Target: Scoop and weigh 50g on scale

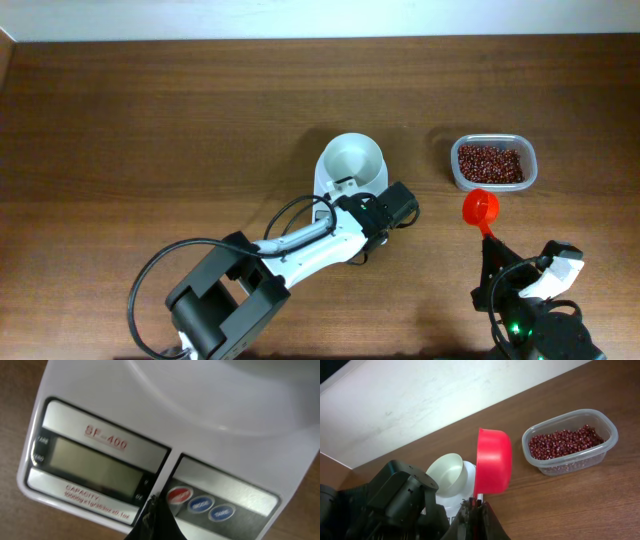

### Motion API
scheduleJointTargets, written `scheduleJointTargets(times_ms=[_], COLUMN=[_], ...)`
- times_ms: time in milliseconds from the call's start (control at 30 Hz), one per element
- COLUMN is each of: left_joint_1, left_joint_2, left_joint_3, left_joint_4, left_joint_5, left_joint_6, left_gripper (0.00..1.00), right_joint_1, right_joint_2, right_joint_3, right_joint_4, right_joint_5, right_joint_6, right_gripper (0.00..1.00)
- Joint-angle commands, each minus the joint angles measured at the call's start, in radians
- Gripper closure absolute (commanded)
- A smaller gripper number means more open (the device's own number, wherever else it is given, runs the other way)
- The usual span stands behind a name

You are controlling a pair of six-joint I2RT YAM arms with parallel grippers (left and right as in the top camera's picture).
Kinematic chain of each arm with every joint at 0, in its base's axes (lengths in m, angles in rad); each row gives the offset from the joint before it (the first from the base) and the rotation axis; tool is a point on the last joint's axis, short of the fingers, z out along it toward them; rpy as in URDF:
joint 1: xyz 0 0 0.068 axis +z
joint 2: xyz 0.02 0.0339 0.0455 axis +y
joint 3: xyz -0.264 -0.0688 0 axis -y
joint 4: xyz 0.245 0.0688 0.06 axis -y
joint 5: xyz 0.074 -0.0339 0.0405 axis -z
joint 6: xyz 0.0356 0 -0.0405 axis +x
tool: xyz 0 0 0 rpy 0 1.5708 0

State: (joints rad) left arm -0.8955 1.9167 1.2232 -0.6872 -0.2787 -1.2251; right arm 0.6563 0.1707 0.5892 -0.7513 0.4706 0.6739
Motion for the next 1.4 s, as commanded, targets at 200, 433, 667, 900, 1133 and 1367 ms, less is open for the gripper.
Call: scheduleJointTargets(times_ms=[200,433,667,900,1133,1367], left_joint_1=[0.002,0.001,0.001,0.001,-0.026,-0.089], left_joint_2=[-0.259,-0.494,-0.52,-0.52,-0.43,-0.203], left_joint_3=[-0.011,-0.011,-0.011,-0.011,-0.013,-0.013], left_joint_4=[-0.15,-0.248,-0.37,-0.309,-0.161,-0.003], left_joint_5=[0.018,-0.282,-0.322,-0.313,-0.13,-0.139], left_joint_6=[0.229,0.281,0.28,0.277,0.242,0.242], left_gripper=[1.0,0.34,0.01,0.76,1.0,1.0], right_joint_1=[0.003,0.003,0.003,0.003,0.002,-0.068], right_joint_2=[-0.008,-0.005,0.056,0.249,0.381,0.387], right_joint_3=[0.018,0.018,0.018,0.018,0.019,0.058], right_joint_4=[0.062,0.17,0.208,0.359,0.507,0.549], right_joint_5=[0.115,0.261,0.298,0.328,0.336,0.34], right_joint_6=[-0.003,-0.003,-0.003,-0.004,-0.024,-0.138], right_gripper=[0.96,0.96,0.96,0.96,0.96,0.96])
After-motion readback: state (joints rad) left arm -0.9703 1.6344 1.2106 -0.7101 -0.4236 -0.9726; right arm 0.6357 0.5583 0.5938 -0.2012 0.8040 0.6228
